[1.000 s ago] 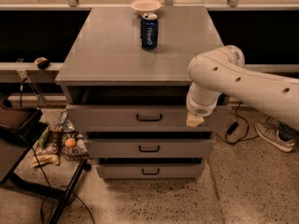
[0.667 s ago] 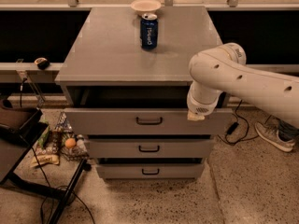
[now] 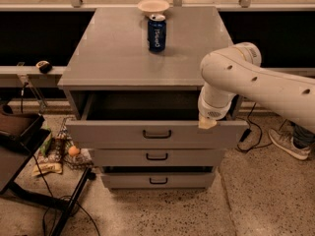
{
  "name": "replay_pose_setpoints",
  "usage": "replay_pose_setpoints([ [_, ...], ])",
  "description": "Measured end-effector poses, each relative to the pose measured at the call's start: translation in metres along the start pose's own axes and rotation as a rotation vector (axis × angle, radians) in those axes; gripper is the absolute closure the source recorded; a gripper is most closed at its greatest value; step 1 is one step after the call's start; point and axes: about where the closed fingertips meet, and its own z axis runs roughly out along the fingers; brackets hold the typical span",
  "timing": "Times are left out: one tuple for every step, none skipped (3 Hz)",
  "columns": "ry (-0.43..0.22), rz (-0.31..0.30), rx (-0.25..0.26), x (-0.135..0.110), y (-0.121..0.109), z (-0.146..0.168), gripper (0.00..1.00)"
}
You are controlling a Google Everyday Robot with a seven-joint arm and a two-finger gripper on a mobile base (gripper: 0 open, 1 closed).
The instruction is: Open top drawer
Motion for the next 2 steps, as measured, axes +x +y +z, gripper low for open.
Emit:
replay_pose_setpoints([
  [0.0,0.0,0.0,0.0,0.0,0.0,0.59],
  [0.0,0.0,0.0,0.0,0.0,0.0001,0.36],
])
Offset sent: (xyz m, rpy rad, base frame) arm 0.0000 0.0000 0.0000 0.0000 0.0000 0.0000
